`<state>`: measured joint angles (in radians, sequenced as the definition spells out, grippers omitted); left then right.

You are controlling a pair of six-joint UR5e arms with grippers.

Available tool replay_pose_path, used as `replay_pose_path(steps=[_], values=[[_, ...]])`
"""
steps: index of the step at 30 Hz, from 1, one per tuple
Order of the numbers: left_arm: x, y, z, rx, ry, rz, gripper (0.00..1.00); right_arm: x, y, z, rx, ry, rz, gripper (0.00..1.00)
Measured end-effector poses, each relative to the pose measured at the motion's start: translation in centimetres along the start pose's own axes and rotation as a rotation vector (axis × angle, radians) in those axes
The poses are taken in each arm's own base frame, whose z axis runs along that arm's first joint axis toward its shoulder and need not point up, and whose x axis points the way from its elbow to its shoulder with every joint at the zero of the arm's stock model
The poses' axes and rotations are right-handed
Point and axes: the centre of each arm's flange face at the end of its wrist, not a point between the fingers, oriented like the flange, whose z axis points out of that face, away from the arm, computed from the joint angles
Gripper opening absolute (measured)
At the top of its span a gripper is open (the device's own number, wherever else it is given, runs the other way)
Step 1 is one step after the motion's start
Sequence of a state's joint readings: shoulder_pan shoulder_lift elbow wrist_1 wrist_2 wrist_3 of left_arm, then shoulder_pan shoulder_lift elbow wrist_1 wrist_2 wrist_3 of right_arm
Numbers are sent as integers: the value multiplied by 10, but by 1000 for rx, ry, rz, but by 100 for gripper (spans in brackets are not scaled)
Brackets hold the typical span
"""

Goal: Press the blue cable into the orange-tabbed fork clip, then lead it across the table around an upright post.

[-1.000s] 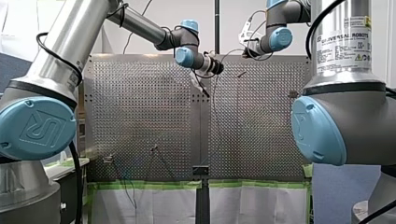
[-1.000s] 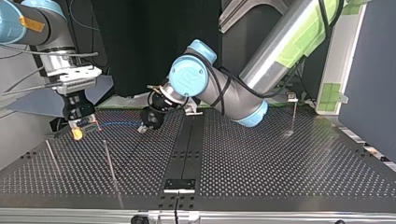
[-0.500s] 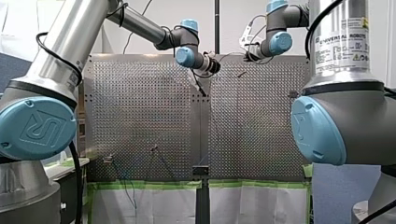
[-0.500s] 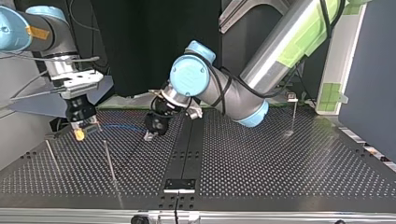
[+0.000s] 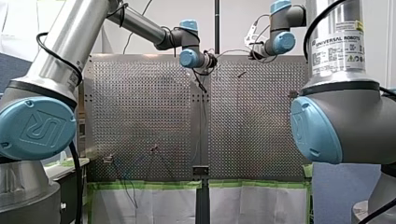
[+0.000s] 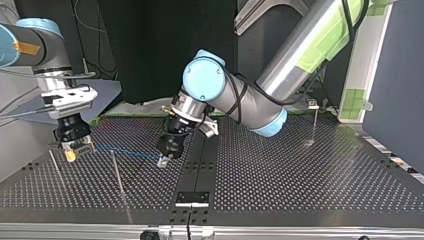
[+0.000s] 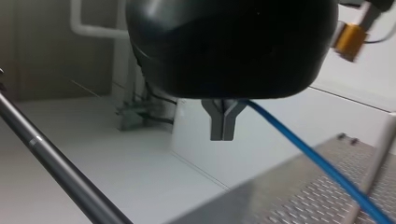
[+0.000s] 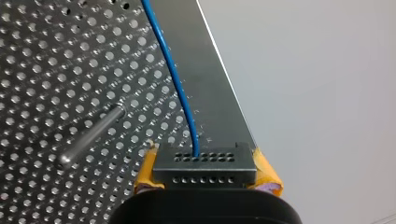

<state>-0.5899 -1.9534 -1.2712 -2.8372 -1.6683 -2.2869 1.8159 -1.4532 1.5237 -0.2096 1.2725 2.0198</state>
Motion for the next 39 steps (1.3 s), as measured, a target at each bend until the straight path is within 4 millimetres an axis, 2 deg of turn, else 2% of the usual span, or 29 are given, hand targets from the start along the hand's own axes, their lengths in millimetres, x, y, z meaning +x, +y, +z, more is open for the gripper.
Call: replay_pose_path(steps=[4, 11, 19, 23, 30, 39], values=[[-3, -7, 10, 32, -26, -14, 1, 2, 10, 6, -6, 2, -1, 0], [13, -6, 26, 32, 1, -28, 1, 3, 39, 17, -40, 3, 4, 0], [-12, -19, 48, 84, -74, -45, 1, 5, 85, 20, -78, -7, 1, 0], [-7, -14, 56, 96, -77, -58, 1, 6, 107, 22, -104, -2, -6, 0], [18, 5, 69, 101, -58, -82, 1, 5, 121, 25, -116, 9, -12, 0], [17, 6, 75, 135, -87, -105, 1, -4, 138, 31, -121, 14, -16, 0]])
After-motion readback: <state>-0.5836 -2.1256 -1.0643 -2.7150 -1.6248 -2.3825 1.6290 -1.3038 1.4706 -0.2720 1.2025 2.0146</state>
